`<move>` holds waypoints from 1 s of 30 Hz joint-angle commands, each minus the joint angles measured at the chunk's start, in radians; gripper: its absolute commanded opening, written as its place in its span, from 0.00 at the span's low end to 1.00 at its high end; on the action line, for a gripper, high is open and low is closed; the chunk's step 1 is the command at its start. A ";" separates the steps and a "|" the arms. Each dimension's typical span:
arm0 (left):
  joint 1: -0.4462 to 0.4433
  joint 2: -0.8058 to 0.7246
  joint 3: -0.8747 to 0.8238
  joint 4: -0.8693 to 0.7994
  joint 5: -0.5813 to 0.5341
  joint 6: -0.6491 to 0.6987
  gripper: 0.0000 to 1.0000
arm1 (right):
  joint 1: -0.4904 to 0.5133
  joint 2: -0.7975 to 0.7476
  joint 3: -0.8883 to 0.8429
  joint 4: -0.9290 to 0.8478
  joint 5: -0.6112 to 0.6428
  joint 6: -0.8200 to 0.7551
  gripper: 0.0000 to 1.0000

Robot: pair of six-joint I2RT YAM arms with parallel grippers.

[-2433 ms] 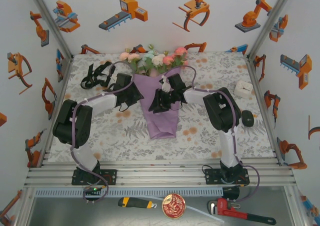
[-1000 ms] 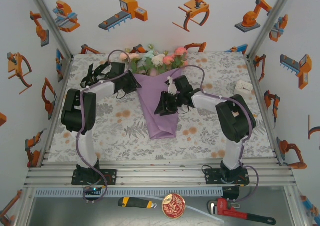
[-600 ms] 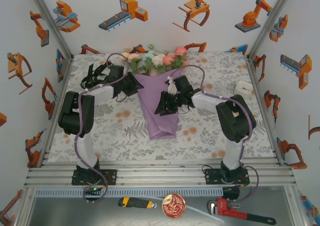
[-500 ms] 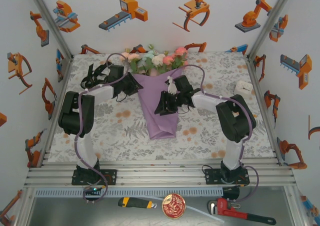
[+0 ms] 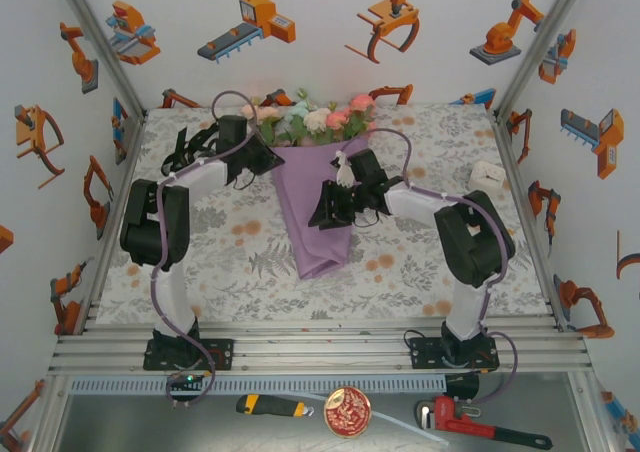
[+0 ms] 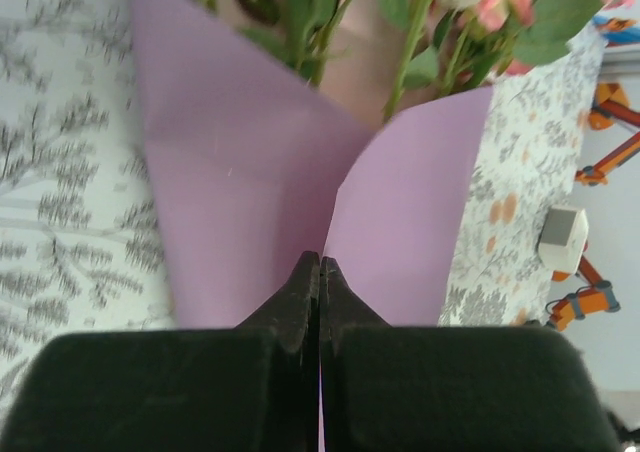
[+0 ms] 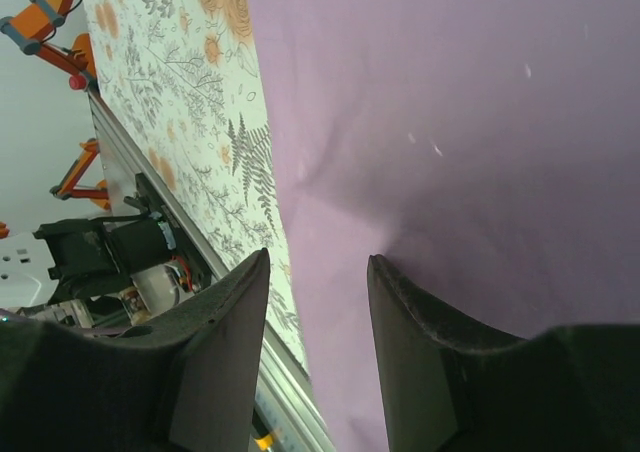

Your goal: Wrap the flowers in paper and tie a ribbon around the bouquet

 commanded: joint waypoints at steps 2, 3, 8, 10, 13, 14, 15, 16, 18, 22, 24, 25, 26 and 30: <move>0.027 0.072 0.109 -0.037 0.037 0.036 0.00 | 0.012 -0.101 -0.079 0.062 0.019 0.047 0.42; 0.028 0.083 0.123 -0.043 0.044 0.038 0.00 | 0.013 -0.116 -0.105 0.077 0.019 0.059 0.39; 0.027 0.098 0.110 -0.013 0.062 0.017 0.00 | 0.029 -0.146 -0.217 0.149 0.010 0.093 0.27; 0.028 0.099 0.092 0.001 0.061 0.010 0.00 | 0.045 -0.131 -0.235 0.161 0.002 0.093 0.27; 0.028 0.106 0.085 -0.001 0.060 0.009 0.00 | 0.062 -0.097 -0.243 0.168 -0.002 0.093 0.27; 0.028 0.108 0.084 -0.005 0.057 0.010 0.00 | 0.065 -0.084 -0.248 0.172 0.001 0.093 0.27; 0.028 0.110 0.085 -0.007 0.055 0.012 0.00 | 0.068 -0.071 -0.254 0.176 0.004 0.093 0.27; 0.029 0.111 0.085 -0.007 0.055 0.013 0.00 | 0.070 -0.060 -0.262 0.180 0.003 0.093 0.27; 0.028 0.114 0.084 -0.008 0.060 0.013 0.00 | 0.073 -0.042 -0.285 0.182 -0.008 0.091 0.27; 0.028 0.118 0.084 -0.013 0.068 0.015 0.00 | 0.073 -0.059 -0.332 0.189 -0.022 0.095 0.27; 0.027 0.119 0.084 -0.012 0.070 0.012 0.00 | 0.077 -0.086 -0.347 0.189 -0.039 0.097 0.27; 0.028 0.119 0.085 -0.011 0.072 0.010 0.00 | 0.079 -0.095 -0.353 0.188 -0.042 0.094 0.27; 0.028 0.119 0.084 -0.011 0.071 0.011 0.00 | 0.082 -0.102 -0.365 0.184 -0.039 0.089 0.27; 0.027 0.113 0.086 -0.015 0.068 0.012 0.00 | 0.082 -0.099 -0.418 0.160 -0.036 0.063 0.27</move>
